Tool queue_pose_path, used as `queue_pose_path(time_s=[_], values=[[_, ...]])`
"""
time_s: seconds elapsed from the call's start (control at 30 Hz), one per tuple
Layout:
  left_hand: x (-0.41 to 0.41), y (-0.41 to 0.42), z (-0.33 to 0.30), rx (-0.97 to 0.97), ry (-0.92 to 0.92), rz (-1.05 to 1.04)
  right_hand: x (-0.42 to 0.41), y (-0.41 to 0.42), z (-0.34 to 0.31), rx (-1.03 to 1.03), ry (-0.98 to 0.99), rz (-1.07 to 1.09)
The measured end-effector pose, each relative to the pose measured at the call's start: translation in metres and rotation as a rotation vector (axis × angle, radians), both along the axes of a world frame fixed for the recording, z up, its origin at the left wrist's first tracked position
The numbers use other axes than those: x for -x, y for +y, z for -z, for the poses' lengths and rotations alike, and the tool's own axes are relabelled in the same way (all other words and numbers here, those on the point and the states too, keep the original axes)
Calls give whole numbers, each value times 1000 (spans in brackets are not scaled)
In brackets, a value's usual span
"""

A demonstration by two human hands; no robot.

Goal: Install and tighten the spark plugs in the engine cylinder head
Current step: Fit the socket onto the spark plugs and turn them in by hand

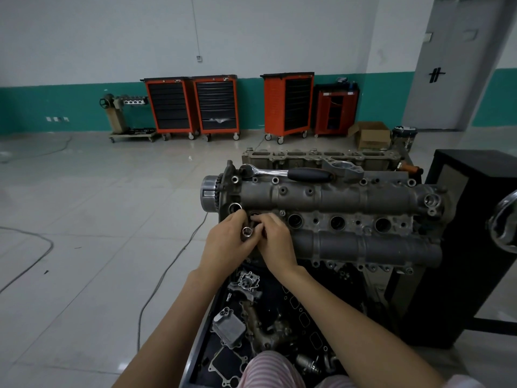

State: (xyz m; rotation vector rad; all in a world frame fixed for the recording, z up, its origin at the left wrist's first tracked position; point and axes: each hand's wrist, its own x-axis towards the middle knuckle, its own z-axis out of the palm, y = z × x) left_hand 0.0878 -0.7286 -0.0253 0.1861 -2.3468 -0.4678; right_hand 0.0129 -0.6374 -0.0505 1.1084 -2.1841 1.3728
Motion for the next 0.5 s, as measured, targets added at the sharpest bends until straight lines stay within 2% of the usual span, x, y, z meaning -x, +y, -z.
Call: queue_pose_path(time_s=[0.33,0.5], values=[[1,-1,2,25,48,1,0,-2,0,6,39,44],[1,-7,1,-10,32,59,0,0,2,-82,169,13]])
